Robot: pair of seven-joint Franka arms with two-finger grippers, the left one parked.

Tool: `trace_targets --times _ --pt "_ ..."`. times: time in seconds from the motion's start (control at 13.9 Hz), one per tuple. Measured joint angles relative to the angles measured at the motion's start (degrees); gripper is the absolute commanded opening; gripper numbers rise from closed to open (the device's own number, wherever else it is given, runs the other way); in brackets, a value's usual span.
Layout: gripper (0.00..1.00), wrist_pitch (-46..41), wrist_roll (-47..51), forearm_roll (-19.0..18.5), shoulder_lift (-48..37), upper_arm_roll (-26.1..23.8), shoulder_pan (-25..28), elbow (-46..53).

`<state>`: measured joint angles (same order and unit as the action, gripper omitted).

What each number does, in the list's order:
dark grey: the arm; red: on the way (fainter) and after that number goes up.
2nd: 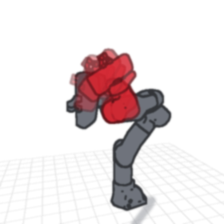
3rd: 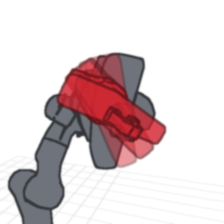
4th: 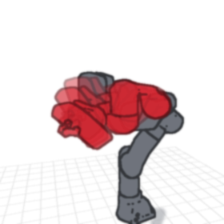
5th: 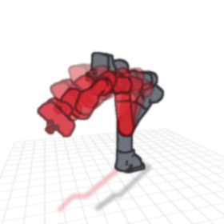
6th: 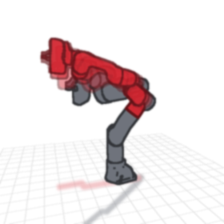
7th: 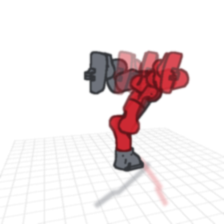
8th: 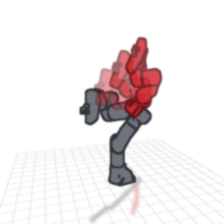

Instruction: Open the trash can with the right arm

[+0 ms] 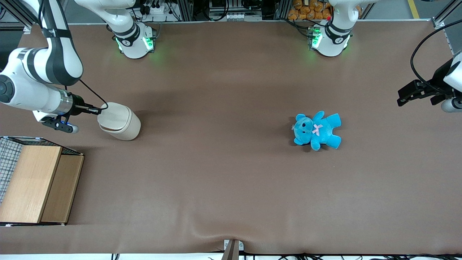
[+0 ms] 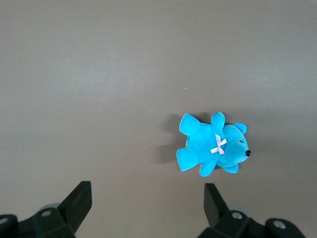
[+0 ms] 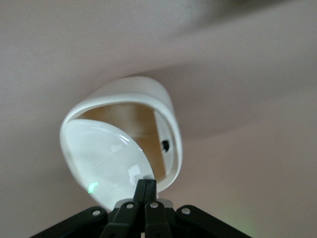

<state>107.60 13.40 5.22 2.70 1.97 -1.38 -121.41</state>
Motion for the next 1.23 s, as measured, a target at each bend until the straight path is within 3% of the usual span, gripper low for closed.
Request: trace_targets --times 0.14,0.22,0.29,0.36,1.01,1.23 --pt "0.0 -3.92 2.93 0.11 0.0 -1.45 1.02 3.35" --pt "0.14 -5.41 3.74 0.11 0.0 -2.0 1.32 4.96" --pt "0.72 -6.77 4.08 0.11 0.0 -2.26 1.4 6.58" --pt "1.0 -8.28 4.09 0.11 0.0 -2.24 1.37 8.29" --pt "1.0 -22.69 4.01 0.11 0.71 -2.01 1.03 29.81" --pt "1.0 -23.86 2.13 0.07 0.87 -1.89 0.12 33.41"
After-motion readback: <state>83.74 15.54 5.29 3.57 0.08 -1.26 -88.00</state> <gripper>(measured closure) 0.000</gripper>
